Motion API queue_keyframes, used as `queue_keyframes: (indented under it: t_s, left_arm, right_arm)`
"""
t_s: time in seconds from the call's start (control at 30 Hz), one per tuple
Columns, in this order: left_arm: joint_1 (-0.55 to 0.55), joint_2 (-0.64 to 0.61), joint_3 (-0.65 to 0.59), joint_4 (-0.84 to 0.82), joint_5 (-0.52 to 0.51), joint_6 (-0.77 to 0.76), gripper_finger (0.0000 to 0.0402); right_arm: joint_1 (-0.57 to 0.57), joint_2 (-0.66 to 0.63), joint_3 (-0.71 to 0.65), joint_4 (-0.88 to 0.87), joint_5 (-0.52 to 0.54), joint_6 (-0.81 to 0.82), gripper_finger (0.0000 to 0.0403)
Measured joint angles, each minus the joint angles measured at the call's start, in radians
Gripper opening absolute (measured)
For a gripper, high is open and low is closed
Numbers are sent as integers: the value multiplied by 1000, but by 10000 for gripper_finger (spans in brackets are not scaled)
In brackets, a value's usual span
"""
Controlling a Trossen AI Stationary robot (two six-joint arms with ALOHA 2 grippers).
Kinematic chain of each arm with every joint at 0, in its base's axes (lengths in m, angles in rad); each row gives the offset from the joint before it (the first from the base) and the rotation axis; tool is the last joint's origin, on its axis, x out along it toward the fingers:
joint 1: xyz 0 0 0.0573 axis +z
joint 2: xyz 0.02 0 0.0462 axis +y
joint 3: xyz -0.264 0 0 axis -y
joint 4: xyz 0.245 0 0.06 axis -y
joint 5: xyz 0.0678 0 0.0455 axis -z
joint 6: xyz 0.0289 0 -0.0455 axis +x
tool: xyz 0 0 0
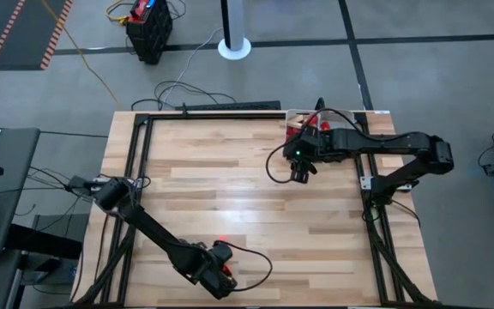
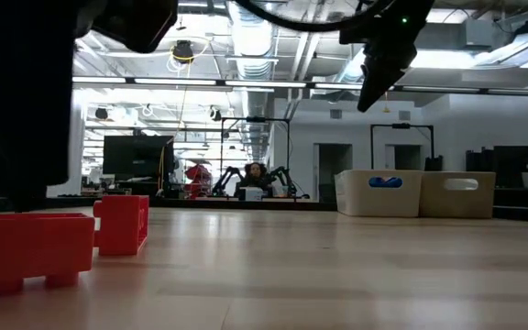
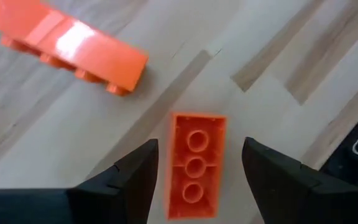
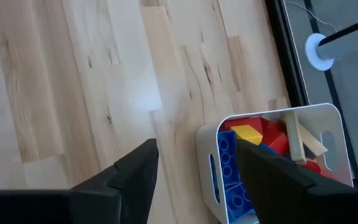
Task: Sort blocks by size
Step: Put the large orange game piece into the white bin
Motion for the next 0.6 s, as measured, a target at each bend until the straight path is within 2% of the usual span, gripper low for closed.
queue_keyframes:
  t_s: [0.17,0.37,0.6]
  left_arm:
    - [-3,0,0,-49,9,-28,244]
    - [-3,23,-3,-15,22,-3,272]
    - [2,50,-5,5,41,5,271]
  right_arm:
    - [11,0,0,0,-8,-15,256]
    - [9,0,0,0,-12,-16,256]
    - [9,1,0,-3,-29,-16,256]
